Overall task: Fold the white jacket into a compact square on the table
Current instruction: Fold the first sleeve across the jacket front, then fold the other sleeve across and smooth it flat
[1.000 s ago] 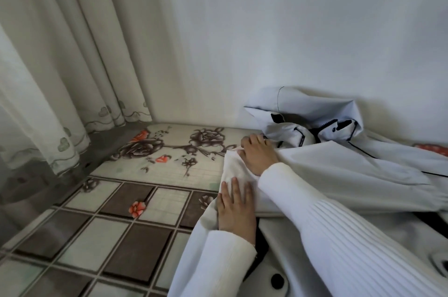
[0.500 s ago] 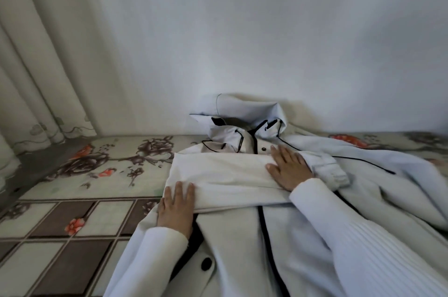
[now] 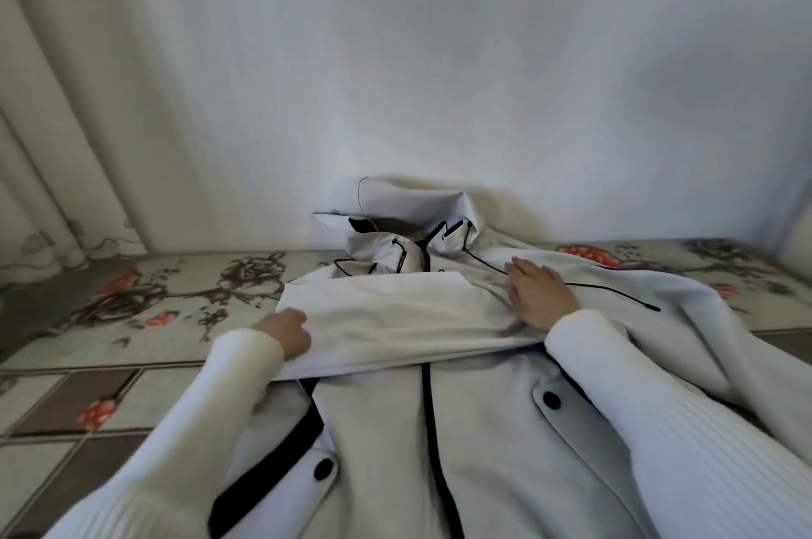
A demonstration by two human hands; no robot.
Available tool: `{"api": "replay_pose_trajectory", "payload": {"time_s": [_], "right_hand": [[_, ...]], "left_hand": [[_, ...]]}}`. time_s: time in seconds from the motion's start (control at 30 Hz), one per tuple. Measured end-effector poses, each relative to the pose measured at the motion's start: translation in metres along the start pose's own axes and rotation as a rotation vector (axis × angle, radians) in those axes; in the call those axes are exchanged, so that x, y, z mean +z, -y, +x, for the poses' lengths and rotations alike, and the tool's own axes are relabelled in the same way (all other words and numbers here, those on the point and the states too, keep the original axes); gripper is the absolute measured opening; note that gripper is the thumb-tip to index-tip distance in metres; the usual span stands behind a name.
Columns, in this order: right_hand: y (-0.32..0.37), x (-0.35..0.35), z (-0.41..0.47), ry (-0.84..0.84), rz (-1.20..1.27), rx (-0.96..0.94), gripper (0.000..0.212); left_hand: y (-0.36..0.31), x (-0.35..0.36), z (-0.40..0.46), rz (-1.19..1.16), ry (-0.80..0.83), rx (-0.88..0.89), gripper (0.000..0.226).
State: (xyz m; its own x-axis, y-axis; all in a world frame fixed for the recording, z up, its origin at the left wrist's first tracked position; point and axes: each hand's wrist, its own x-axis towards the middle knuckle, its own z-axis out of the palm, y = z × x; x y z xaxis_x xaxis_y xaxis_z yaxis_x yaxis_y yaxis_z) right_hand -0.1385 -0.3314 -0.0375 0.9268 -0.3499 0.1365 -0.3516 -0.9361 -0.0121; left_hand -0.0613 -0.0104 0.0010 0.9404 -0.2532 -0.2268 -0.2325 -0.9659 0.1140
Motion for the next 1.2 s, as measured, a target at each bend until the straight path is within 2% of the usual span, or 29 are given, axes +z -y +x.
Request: {"api": "replay_pose_trajectory", "payload": {"time_s": [0.1,0.2,0.23,0.4,0.57,0.7,0.77,0.87,0.93,1.07,1.2], "right_hand": [[-0.004,0.002,-0.002,0.060,0.066,0.038,0.047],[-0.007,0.010,-0.004,0.101,0.107,0.040,0.050],[-0.009,0.014,-0.005,0.106,0.111,0.039,0.051],[-0.022,0.032,-0.010,0.129,0.204,0.123,0.057],[-0.028,0.037,-0.011,0.158,0.208,0.182,0.059],[-0.040,0.030,-0.019,0.216,0.160,0.240,0.059],[-0.048,0.021,-0.027,0.246,0.041,0.244,0.056],[-0.053,0.001,-0.037,0.273,-0.136,0.193,0.047],[-0.056,-0.016,-0.044,0.221,-0.125,0.173,0.041],[-0.073,-0.047,-0.057,0.026,0.151,0.201,0.035],[-0.099,-0.067,-0.072,0.056,0.250,0.181,0.034]], "left_hand": [[-0.016,0.002,0.020,-0.054,-0.162,0.052,0.050],[-0.041,0.026,0.033,-0.022,-0.161,0.222,0.048],[-0.044,0.035,0.037,-0.035,-0.147,0.223,0.051],[-0.037,0.067,0.049,-0.080,-0.117,0.063,0.066],[-0.029,0.066,0.052,-0.061,-0.109,-0.082,0.069],[-0.028,0.061,0.046,-0.019,-0.094,-0.134,0.070],[-0.027,0.051,0.044,0.026,-0.088,-0.164,0.067],[-0.030,0.023,0.038,0.118,-0.099,-0.176,0.044],[-0.039,0.003,0.029,0.148,-0.160,-0.119,0.039],[-0.084,-0.015,0.006,0.043,-0.305,0.119,0.041],[-0.156,-0.012,-0.021,-0.040,-0.373,0.395,0.043]]}}
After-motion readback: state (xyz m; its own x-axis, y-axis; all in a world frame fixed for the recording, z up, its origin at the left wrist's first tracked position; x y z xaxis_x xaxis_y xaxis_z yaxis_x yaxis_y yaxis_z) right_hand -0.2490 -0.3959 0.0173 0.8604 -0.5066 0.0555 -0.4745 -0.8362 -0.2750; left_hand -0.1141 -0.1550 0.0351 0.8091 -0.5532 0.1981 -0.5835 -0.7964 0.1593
